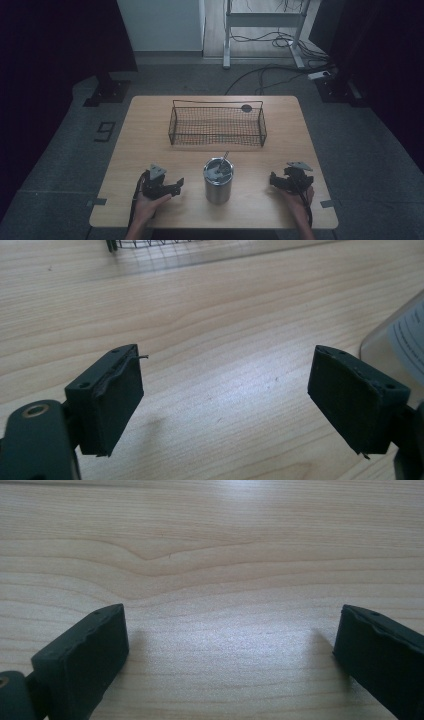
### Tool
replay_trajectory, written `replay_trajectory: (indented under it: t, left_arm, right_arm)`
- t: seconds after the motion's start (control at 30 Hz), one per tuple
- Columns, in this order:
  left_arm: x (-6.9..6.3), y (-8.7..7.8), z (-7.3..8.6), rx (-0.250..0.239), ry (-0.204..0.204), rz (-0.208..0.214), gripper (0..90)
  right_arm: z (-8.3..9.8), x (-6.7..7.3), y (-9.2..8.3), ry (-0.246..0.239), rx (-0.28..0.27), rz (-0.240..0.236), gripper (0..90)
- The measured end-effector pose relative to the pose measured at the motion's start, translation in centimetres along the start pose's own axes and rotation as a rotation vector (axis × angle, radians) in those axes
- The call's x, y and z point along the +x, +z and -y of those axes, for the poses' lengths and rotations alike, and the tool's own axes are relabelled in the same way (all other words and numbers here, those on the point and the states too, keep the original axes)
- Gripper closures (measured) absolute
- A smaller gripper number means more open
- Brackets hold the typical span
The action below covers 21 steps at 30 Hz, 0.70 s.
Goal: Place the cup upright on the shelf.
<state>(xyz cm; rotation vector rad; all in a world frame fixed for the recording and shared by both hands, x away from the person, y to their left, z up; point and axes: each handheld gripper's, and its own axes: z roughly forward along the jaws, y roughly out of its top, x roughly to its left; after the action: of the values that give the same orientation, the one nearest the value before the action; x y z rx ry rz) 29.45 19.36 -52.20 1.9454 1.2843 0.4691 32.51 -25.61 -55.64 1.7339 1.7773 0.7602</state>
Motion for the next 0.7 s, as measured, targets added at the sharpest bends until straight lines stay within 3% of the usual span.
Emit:
replay_trajectory:
  t: [0.7]
  left_arm:
    - [-0.35,0.43,0.33,0.023,0.017,0.005,14.6]
  right_arm:
    - [-0.01,0.01,-0.01,-0.004,0.0,-0.003,1.3]
